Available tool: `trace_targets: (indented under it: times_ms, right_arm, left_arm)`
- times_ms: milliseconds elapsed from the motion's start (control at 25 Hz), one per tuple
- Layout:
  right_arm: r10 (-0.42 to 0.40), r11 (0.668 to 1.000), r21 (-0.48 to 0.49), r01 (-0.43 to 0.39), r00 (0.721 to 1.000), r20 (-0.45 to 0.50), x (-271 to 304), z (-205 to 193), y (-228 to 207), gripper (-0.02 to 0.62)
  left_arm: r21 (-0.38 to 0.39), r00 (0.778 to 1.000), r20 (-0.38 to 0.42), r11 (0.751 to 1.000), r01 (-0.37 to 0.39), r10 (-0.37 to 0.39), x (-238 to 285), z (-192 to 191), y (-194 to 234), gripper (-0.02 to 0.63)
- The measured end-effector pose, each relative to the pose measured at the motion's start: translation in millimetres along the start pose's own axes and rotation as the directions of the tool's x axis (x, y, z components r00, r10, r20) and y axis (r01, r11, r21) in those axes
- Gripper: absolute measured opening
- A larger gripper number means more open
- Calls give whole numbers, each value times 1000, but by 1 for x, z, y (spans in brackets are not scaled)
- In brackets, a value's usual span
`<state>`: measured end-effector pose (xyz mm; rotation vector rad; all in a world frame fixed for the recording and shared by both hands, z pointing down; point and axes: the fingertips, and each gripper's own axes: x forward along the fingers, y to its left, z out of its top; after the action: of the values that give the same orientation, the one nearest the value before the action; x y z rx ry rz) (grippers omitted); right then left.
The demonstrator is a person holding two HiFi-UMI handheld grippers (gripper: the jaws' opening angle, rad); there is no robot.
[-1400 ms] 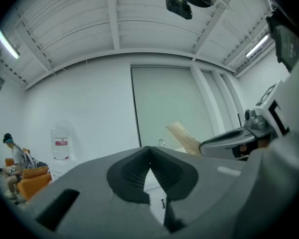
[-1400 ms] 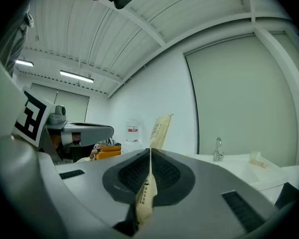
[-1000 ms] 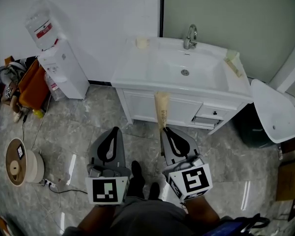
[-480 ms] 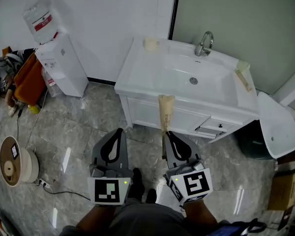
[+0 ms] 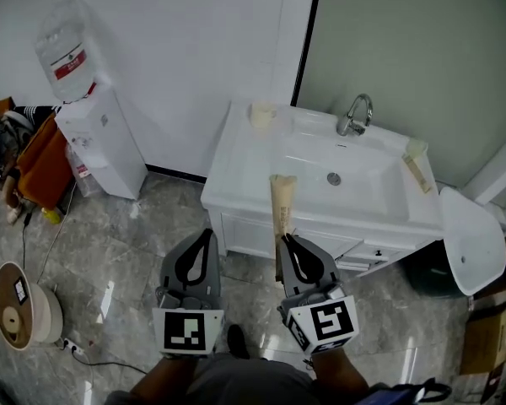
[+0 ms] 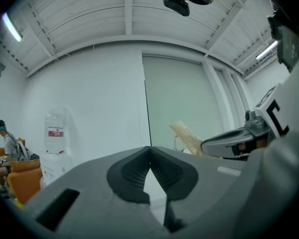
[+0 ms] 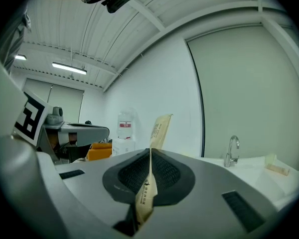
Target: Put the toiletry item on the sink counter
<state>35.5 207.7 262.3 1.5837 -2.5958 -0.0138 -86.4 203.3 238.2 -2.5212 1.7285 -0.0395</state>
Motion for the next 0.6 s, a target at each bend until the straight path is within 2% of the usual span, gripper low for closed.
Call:
trace_targets:
  times_ms: [240,600]
  right_arm:
    - [-32,999,-21,33,999,33,22,20,-6,17]
    - [-65,998,-16,65,998,25,44,16,-26,17]
  left_arm:
    - [12,999,41,1000,23,-23,23,13,15,11]
    - [2,998,6,998,57,-57,58,-3,21,11]
